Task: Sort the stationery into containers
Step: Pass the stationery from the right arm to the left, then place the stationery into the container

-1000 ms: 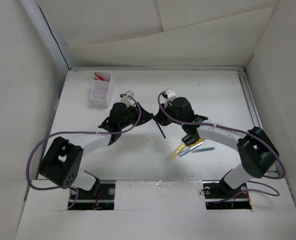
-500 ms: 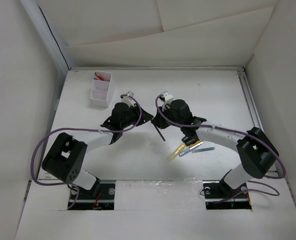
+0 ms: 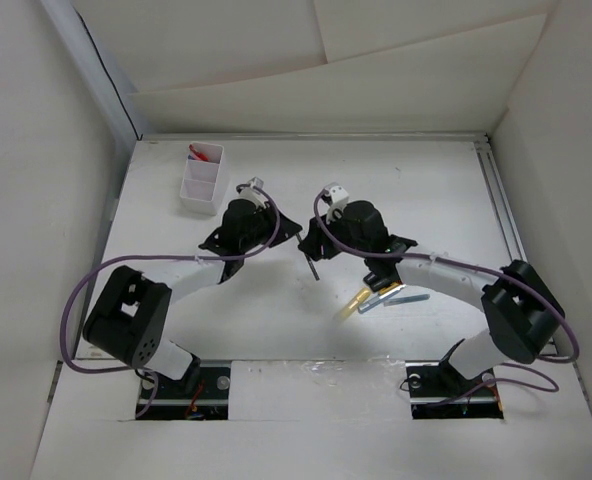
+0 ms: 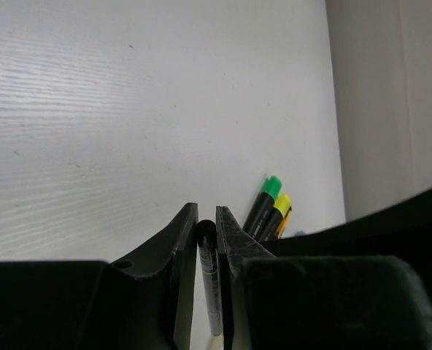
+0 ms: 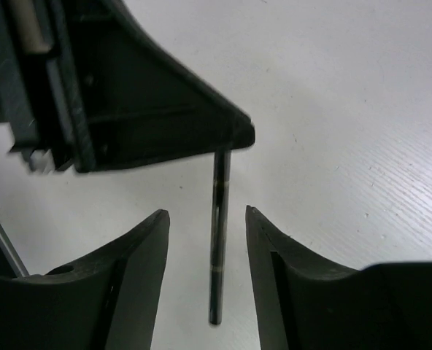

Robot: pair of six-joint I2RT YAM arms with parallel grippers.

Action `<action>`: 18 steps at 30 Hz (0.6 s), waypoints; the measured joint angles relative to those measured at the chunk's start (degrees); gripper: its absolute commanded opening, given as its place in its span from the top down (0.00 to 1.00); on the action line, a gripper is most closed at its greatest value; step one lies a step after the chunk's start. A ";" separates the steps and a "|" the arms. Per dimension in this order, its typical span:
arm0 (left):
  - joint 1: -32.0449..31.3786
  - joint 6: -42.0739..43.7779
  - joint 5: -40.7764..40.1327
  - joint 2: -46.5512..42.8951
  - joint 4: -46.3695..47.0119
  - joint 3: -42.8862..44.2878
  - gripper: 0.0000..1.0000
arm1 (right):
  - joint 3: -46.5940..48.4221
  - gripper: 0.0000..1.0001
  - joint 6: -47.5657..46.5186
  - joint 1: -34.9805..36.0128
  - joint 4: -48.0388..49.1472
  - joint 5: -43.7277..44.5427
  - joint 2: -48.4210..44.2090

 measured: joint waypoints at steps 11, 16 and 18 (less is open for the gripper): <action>5.01 1.46 -12.09 -1.90 -9.25 14.78 1.00 | -2.23 0.35 -0.98 -0.85 -0.31 5.77 -12.20; 11.32 2.01 -18.49 -0.20 -13.25 24.48 1.00 | -3.85 0.35 -0.72 -1.25 -0.37 10.82 -12.74; 14.88 1.70 -18.32 3.26 -14.32 30.64 1.00 | -4.66 0.35 -0.39 -1.25 -0.85 11.67 -12.50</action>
